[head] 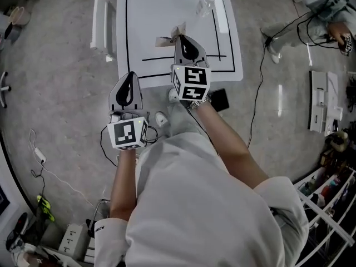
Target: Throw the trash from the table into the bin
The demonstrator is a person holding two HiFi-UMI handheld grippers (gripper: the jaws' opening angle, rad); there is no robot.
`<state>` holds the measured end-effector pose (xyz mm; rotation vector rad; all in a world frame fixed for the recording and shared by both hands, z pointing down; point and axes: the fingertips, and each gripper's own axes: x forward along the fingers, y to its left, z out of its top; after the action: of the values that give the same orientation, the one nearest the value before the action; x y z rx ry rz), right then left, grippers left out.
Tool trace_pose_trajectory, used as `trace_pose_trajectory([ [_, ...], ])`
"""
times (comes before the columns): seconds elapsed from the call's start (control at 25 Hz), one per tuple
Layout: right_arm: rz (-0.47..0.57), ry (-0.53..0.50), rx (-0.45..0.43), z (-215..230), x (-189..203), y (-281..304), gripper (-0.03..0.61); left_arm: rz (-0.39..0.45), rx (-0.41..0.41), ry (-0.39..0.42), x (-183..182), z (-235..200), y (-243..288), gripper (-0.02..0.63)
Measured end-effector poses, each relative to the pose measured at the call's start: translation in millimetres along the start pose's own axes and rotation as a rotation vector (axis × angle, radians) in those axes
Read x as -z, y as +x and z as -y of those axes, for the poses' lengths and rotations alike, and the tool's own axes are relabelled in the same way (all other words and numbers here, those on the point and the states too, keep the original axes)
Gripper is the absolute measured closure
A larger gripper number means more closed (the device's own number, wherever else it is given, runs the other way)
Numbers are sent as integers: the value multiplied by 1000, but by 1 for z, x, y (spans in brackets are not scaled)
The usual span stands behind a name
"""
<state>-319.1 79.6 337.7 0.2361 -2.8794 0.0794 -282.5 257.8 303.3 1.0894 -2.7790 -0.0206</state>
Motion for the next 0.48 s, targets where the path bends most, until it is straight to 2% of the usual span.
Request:
trace_pose_trajectory([
  [0.16, 5, 3, 61, 38, 13, -40, 569, -23, 113, 20, 11, 46, 11, 609],
  [0.48, -41, 37, 311, 167, 65, -146, 569, -98, 382, 60, 48, 175, 39, 609],
])
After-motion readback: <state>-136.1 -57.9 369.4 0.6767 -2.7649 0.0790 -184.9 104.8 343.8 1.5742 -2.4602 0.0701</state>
